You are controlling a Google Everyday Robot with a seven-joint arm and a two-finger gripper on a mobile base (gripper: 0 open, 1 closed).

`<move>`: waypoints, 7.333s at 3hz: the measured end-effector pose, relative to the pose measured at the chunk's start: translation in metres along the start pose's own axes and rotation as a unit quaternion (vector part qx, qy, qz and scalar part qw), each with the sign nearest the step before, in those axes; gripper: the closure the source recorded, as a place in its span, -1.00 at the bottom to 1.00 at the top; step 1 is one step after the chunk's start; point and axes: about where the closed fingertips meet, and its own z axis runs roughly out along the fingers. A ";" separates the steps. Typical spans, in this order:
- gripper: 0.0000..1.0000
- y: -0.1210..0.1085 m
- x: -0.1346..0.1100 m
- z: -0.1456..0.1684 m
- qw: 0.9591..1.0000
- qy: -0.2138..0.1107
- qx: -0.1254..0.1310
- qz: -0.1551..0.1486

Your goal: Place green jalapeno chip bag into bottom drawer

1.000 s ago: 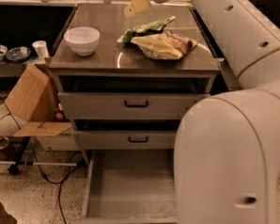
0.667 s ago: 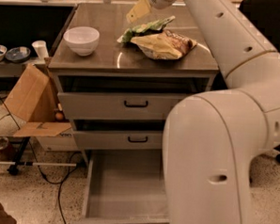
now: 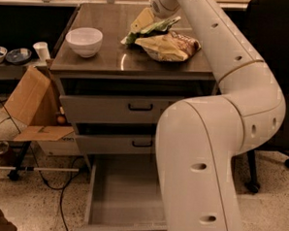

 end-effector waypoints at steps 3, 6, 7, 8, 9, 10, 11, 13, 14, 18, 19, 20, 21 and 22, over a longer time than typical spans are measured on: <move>-1.00 0.004 0.012 0.016 0.999 0.025 -0.016 -0.015; -1.00 0.009 0.020 0.020 0.999 0.036 -0.035 0.001; -1.00 0.011 0.017 0.022 0.999 0.029 -0.039 0.017; -1.00 0.013 0.016 0.023 0.999 0.027 -0.041 0.018; -0.80 0.016 0.016 0.024 0.999 0.029 -0.044 0.013; -1.00 0.018 0.017 0.026 0.998 0.033 -0.045 0.004; -1.00 0.018 0.018 0.028 0.998 0.038 -0.042 -0.005; -1.00 0.017 0.019 0.031 0.998 0.052 -0.028 -0.035; -1.00 0.017 0.020 0.033 0.997 0.059 -0.021 -0.047; -0.66 0.021 0.021 0.038 0.995 0.077 -0.011 -0.065; -0.04 0.022 0.019 0.039 0.994 0.079 -0.008 -0.071; 0.42 0.023 0.019 0.039 0.994 0.079 -0.008 -0.072; 0.89 0.022 0.018 0.039 0.994 0.078 -0.007 -0.074; 1.00 0.011 0.005 0.027 0.995 0.065 0.015 -0.079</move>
Offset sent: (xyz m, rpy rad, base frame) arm 0.0254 -0.0096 -0.0017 -0.0270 0.0421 0.0170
